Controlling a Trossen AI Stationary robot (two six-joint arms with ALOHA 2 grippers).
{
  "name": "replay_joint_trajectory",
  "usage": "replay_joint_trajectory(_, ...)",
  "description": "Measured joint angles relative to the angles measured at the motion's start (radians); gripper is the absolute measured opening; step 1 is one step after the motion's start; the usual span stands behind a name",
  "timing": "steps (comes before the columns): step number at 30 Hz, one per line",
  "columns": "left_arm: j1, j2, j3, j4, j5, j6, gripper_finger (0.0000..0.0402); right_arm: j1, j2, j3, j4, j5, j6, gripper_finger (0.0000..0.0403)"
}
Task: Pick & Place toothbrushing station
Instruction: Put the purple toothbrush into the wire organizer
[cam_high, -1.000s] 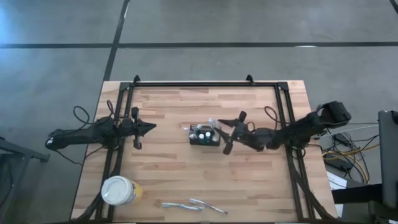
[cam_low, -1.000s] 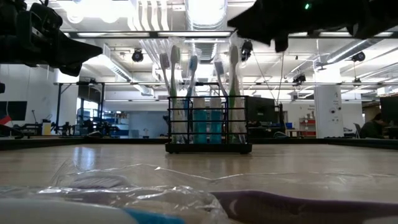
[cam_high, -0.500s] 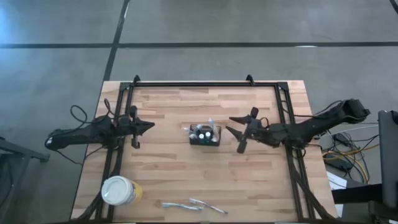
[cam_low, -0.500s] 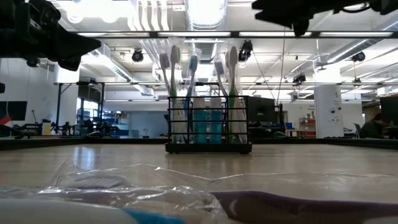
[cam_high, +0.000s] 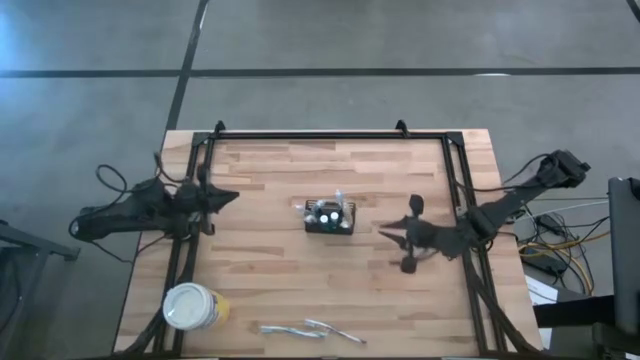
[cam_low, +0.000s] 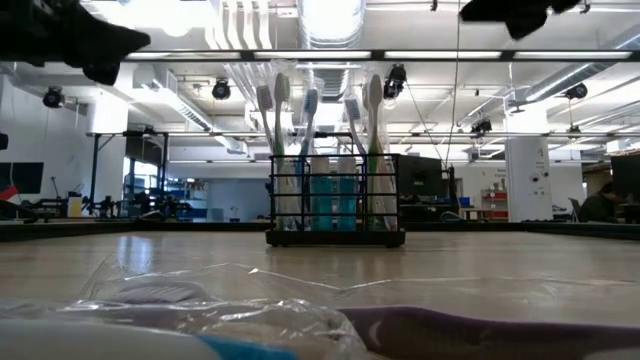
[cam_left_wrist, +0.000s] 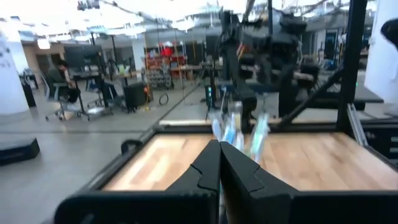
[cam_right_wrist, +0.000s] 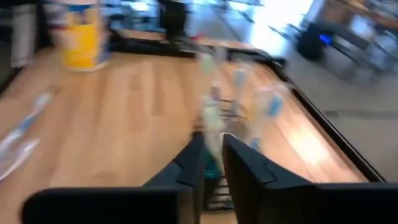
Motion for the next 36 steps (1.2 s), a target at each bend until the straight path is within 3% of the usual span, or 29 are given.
replay_joint_trajectory(4,0.000,0.000,0.020,-0.001,-0.009,0.015,0.0007,0.052,-0.076,-0.002,0.033,-0.060,-0.090,0.0014)
replay_joint_trajectory(14,0.000,0.018,0.019,-0.003,-0.077,0.008,0.0002,0.051,-0.408,-0.090,0.035,-0.066,-0.204,0.0008)
replay_joint_trajectory(23,0.000,0.079,0.019,0.015,-0.080,0.010,0.0005,-0.064,-0.665,-0.274,0.001,-0.091,-0.131,0.0008)
replay_joint_trajectory(36,0.000,0.104,0.018,0.014,-0.081,-0.007,0.0010,-0.077,-0.853,-0.539,0.234,-0.160,-0.179,0.0008)
